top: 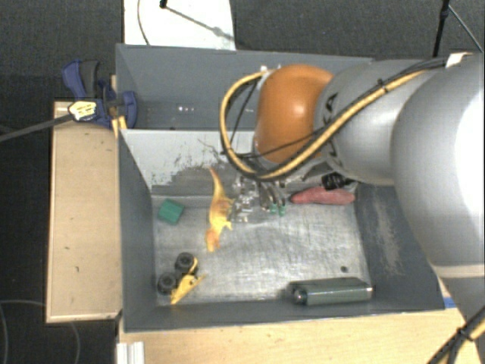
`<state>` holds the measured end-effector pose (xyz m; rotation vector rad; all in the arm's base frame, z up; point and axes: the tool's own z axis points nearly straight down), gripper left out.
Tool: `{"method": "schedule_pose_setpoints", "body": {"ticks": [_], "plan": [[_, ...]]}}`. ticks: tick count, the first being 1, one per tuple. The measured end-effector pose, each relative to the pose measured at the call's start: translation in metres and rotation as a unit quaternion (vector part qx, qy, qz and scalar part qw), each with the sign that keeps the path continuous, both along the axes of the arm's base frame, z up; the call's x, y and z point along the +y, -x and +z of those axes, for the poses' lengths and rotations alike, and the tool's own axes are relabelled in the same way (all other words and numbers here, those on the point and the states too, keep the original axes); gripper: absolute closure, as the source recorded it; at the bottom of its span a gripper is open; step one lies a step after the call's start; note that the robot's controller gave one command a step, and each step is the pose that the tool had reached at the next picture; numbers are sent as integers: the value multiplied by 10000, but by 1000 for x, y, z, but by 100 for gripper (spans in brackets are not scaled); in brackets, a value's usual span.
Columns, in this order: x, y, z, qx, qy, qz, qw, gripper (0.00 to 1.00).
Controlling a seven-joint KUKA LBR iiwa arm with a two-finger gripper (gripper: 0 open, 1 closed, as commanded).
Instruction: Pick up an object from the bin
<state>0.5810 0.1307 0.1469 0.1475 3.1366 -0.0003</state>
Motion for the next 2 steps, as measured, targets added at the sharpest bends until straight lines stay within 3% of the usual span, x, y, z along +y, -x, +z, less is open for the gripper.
{"method": "schedule_pose_setpoints", "body": {"ticks": [1,2], "plan": [[0,0,0,1,1,15,10000,100],[3,8,84,-2,-1,83,10000,100]]}}
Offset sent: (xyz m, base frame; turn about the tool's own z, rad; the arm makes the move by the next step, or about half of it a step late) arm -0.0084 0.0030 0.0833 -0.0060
